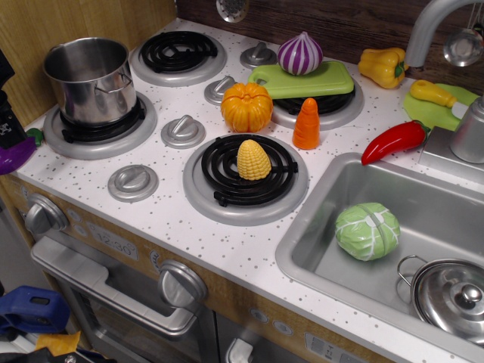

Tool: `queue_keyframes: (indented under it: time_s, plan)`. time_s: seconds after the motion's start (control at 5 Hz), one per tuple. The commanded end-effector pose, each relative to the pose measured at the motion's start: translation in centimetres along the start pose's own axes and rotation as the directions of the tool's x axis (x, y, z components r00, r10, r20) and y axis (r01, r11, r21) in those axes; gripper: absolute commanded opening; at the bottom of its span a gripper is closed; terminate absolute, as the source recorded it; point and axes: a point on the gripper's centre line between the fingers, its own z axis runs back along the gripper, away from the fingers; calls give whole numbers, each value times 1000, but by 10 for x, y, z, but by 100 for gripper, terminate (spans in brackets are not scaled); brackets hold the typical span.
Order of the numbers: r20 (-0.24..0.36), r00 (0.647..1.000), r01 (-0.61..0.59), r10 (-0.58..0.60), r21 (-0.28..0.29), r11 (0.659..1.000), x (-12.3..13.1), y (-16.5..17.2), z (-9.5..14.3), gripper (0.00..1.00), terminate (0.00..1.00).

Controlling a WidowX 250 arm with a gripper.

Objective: Put eggplant in pot or pan

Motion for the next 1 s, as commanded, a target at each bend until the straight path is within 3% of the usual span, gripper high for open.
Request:
queue_keyframes:
  time_s: [0.0,0.2,0.4,0.8]
  plan:
    - [0,1000,0,0,0,1000,0,0,0,100,0]
    - [-41,995,-88,90,39,995,4,2,-2,100,0]
    - [-73,985,-153,155,41,987,9,5,-1,100,0]
    - [-91,960,-256,265,98,962,4,6,-9,100,0]
